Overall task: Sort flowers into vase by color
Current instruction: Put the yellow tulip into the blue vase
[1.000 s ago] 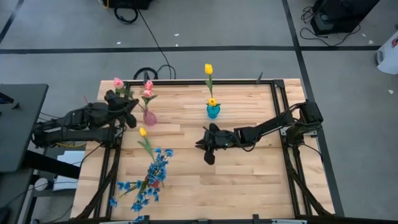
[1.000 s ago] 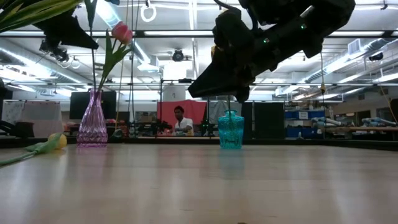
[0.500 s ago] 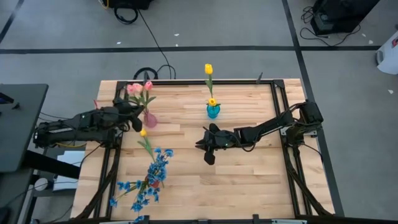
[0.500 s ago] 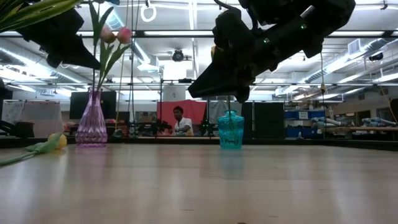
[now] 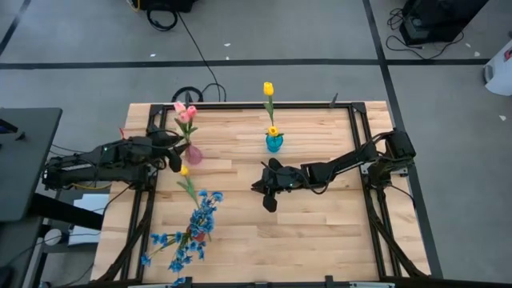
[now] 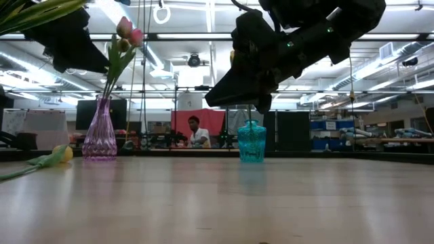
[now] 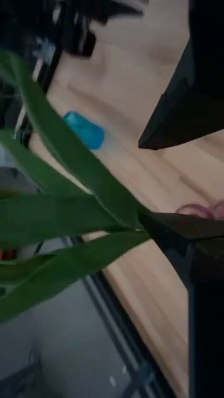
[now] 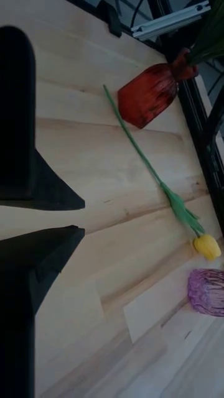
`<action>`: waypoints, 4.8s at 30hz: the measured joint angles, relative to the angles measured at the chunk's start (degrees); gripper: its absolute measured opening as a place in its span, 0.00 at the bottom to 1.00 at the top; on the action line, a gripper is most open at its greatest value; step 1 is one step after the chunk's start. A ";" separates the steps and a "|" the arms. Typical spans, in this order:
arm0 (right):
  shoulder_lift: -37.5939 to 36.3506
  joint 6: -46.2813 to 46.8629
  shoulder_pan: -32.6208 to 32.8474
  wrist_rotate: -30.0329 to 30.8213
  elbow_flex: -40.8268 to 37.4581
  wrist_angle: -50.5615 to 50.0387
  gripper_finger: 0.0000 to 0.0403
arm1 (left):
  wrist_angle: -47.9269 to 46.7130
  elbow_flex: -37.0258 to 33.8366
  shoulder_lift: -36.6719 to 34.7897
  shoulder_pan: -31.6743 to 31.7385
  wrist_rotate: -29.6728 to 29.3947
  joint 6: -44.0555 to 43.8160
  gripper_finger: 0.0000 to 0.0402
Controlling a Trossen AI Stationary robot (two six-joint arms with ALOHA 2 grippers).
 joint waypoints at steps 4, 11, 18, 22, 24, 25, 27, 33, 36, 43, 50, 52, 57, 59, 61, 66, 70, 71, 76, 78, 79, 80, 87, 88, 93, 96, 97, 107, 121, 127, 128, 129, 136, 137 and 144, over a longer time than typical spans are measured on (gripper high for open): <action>-0.17 -0.01 0.00 -0.22 0.00 -0.12 0.14 | -7.70 4.53 0.98 -0.01 1.25 -2.13 0.46; -1.64 -0.20 -0.11 -3.04 0.02 0.88 0.12 | -13.84 10.79 3.62 0.00 12.24 -2.93 0.46; 1.82 1.94 -0.79 -4.22 4.21 1.69 0.12 | -9.19 11.69 3.87 -0.01 27.91 3.00 0.46; 5.29 0.27 2.42 -4.31 8.34 -0.48 0.11 | -4.18 11.71 3.03 -0.01 28.22 6.44 0.46; 6.79 -0.07 4.11 -4.26 9.86 0.07 0.11 | -2.89 11.73 2.49 -0.01 28.20 7.69 0.46; 7.37 -0.08 4.98 -3.64 10.20 -0.38 0.11 | -2.64 11.74 2.43 -0.01 28.18 7.83 0.46; 8.80 -0.04 6.79 -1.11 11.01 -0.30 0.11 | -2.92 11.74 2.29 -0.01 28.18 8.00 0.46; 14.03 0.23 12.47 9.21 15.89 0.11 0.11 | -1.84 11.73 2.32 -0.01 28.13 9.19 0.46; 19.13 -0.18 14.98 12.29 21.40 -0.35 0.11 | -1.08 11.73 2.33 -0.01 27.91 9.12 0.46; 32.10 -0.70 18.95 17.31 40.23 -7.96 0.11 | -0.55 11.73 2.32 0.00 21.74 8.89 0.46; 42.50 -0.73 20.44 23.04 57.59 -18.19 0.12 | 0.29 11.73 2.32 0.01 17.37 9.36 0.46; 44.90 -1.55 20.44 22.86 61.11 -20.15 0.15 | 0.83 11.73 2.31 0.01 16.55 10.43 0.46; 49.02 -1.51 20.42 23.06 67.58 -23.24 0.30 | 1.89 11.73 2.27 0.01 15.85 10.47 0.46; 49.99 -0.79 20.27 23.81 68.39 -23.11 0.37 | 1.78 11.73 2.27 0.01 15.85 10.02 0.46; 50.25 -0.36 20.04 24.34 68.23 -24.26 0.43 | 1.67 11.73 2.29 0.01 15.84 9.10 0.46; 50.14 -2.59 19.95 27.36 67.98 -24.40 0.51 | 1.10 11.73 2.30 0.01 15.83 8.71 0.46; 50.14 -4.36 19.61 26.91 67.94 -25.18 0.52 | 1.16 11.73 2.30 0.01 15.80 8.66 0.46; 50.14 -4.81 19.54 26.90 67.93 -25.10 0.52 | 1.18 11.73 2.30 0.01 15.77 8.66 0.46; 50.10 -7.15 18.60 24.31 67.93 -24.02 0.52 | 1.16 11.73 2.30 0.01 14.03 8.66 0.46; 50.10 -7.41 18.07 22.84 67.87 -23.82 0.52 | 1.18 11.71 2.30 0.01 13.04 8.64 0.46; 50.10 -7.90 17.87 22.13 67.87 -23.68 0.52 | 1.16 11.71 2.30 0.01 12.85 8.66 0.46; 50.10 -8.60 17.62 21.51 67.87 -23.50 0.52 | 1.18 11.71 2.30 0.01 12.63 8.66 0.46; 50.07 -9.76 15.61 18.28 67.84 -23.45 0.52 | 1.16 11.71 2.30 0.01 12.02 8.66 0.46; 50.07 -10.06 15.29 17.59 67.84 -23.45 0.52 | 1.16 11.71 2.30 0.01 12.02 8.66 0.46; 50.03 -10.70 13.97 15.62 67.84 -25.87 0.52 | 1.11 11.71 2.30 0.01 12.05 8.66 0.46; 49.83 -10.41 13.41 15.50 67.84 -27.84 0.52 | 1.11 11.71 2.30 0.01 12.05 8.72 0.46; 49.79 -9.84 13.22 15.50 67.87 -28.60 0.52 | 1.11 11.71 2.30 0.01 12.05 8.90 0.46; 48.87 -5.69 12.35 18.23 68.06 -35.60 0.51 | 1.09 11.69 2.30 0.01 12.07 9.03 0.46; 41.98 0.66 11.82 21.13 67.82 -49.71 0.51 | 1.09 11.69 2.30 0.01 12.13 9.12 0.46; 42.51 2.76 11.02 21.10 66.53 -49.05 0.50 | 1.00 11.70 2.30 0.01 12.24 9.10 0.46; 42.49 3.31 10.74 21.25 65.89 -49.04 0.50 | 0.65 11.85 2.30 0.00 12.24 9.10 0.46; 42.51 3.80 10.49 21.21 65.50 -49.67 0.49 | 0.10 12.24 2.30 0.01 12.26 9.10 0.46; 42.36 8.57 9.42 18.44 62.44 -48.82 0.42 | -2.62 17.07 2.25 0.01 12.23 9.31 0.46; 42.34 8.55 9.42 18.24 62.28 -48.64 0.41 | -2.95 17.67 2.25 0.01 12.22 9.32 0.46; 42.18 8.57 9.49 17.84 61.77 -48.41 0.25 | -4.66 20.43 2.25 0.01 12.22 9.30 0.46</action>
